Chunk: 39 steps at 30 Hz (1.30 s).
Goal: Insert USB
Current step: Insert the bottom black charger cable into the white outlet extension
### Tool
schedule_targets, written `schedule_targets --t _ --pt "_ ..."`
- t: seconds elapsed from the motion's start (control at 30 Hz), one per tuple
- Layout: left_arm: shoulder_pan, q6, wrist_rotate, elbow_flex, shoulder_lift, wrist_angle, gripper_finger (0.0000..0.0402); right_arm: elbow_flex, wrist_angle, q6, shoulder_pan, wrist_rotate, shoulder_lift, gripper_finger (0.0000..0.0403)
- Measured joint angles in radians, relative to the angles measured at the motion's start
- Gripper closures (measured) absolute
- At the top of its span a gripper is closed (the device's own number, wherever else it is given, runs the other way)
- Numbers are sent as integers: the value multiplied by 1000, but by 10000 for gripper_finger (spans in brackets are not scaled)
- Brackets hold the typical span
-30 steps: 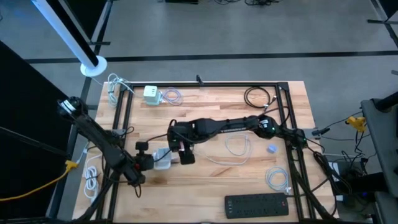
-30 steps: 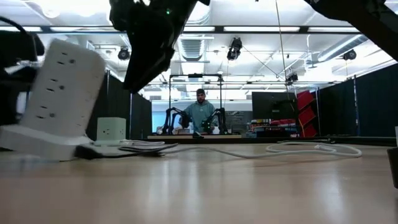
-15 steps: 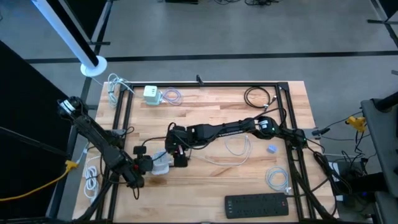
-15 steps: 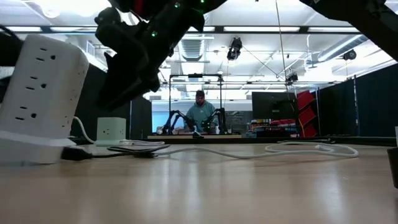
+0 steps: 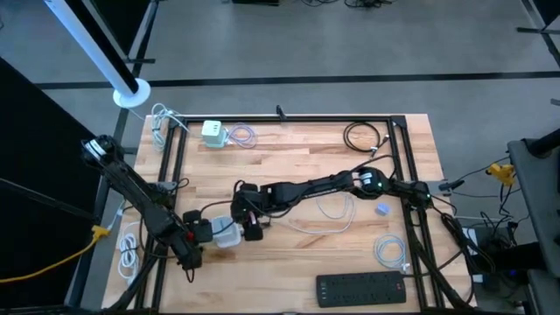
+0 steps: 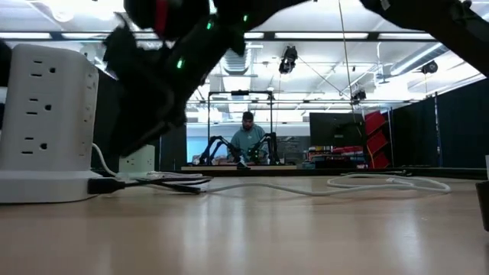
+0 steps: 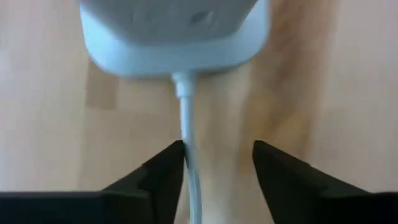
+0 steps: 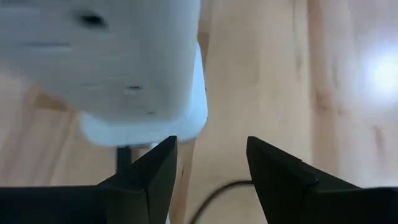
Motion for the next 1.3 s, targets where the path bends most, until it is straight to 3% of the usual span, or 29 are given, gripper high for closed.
schedule_targets --t 0.23,0.47,0.63,0.83,1.07,1.2,1.3 --pt "-7 -82 4 134 0 -159 179 0 155 105 21 -2 46 272" --pt "-6 -110 -6 280 -1 -554 198 0 148 98 100 -60 49 296" --pt "-6 -130 -142 362 -4 -763 226 0 110 120 129 -85 37 304" --pt "-5 -158 -328 397 -20 -766 260 0 -102 97 130 -68 -46 295" --pt "-6 -228 -392 399 -31 -739 297 -13 -418 55 118 -52 -126 288" --pt "-6 -241 -414 397 -33 -711 313 -79 -501 15 157 -54 -124 339" --pt "-11 -274 -415 397 -32 -702 324 -113 -522 82 195 -62 -123 392"
